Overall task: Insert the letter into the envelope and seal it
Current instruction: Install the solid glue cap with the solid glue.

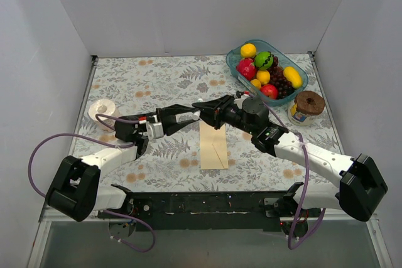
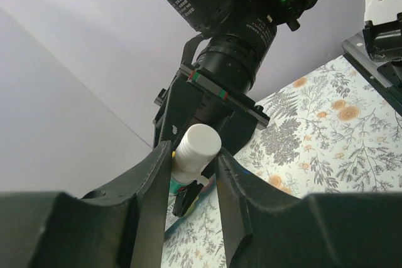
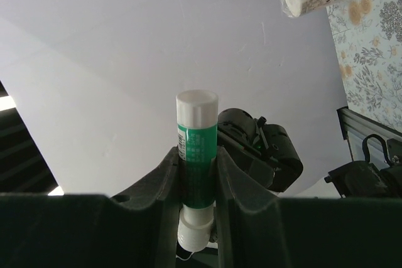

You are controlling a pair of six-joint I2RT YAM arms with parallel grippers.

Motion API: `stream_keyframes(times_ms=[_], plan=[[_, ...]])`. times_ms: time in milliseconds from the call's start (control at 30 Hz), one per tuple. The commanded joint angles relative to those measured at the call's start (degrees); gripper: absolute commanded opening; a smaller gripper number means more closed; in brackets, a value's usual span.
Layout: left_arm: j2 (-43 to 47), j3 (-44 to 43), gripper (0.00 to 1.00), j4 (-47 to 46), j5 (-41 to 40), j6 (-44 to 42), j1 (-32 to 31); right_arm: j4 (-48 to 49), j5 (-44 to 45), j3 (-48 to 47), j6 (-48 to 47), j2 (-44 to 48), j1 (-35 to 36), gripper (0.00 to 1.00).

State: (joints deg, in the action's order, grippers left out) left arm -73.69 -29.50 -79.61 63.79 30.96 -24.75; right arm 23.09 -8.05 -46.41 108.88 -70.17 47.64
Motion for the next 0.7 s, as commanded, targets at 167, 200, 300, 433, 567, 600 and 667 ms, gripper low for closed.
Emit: stream_keyframes(times_ms=[167, 200, 300, 433, 567, 600, 667], plan=[[-3.7, 6.0, 0.5, -25.2, 3.5, 2.4, 0.5, 33.0, -6.4, -5.5, 18.6, 8.8, 2.4, 0.01], [-3.6, 6.0, 0.57, -25.2, 3.0, 2.4, 0.5, 33.0, -6.4, -5.4, 18.6, 8.9, 2.4, 0.01], [-3.6, 5.7, 0.59, -24.2, 2.7, 2.2, 0.4, 32.5, -6.1, -5.0, 18.6, 9.1, 2.4, 0.01], [-3.6, 5.3, 0.96, -24.4, 0.5, 3.1, 0.5, 32.5, -5.6, -4.0, 19.0, 9.4, 2.4, 0.01], [-2.3, 5.2, 0.98, -23.4, -4.3, 3.9, 0.5, 32.5, -5.4, -3.5, 19.1, 9.5, 2.4, 0.01], [-2.2, 5.2, 0.98, -23.3, -5.2, 3.8, 0.5, 32.5, -5.5, -3.2, 19.2, 9.4, 2.4, 0.01], [-1.8, 5.2, 0.98, -23.2, -8.5, 4.0, 0.6, 32.5, -5.3, -3.0, 19.3, 9.4, 2.4, 0.01]])
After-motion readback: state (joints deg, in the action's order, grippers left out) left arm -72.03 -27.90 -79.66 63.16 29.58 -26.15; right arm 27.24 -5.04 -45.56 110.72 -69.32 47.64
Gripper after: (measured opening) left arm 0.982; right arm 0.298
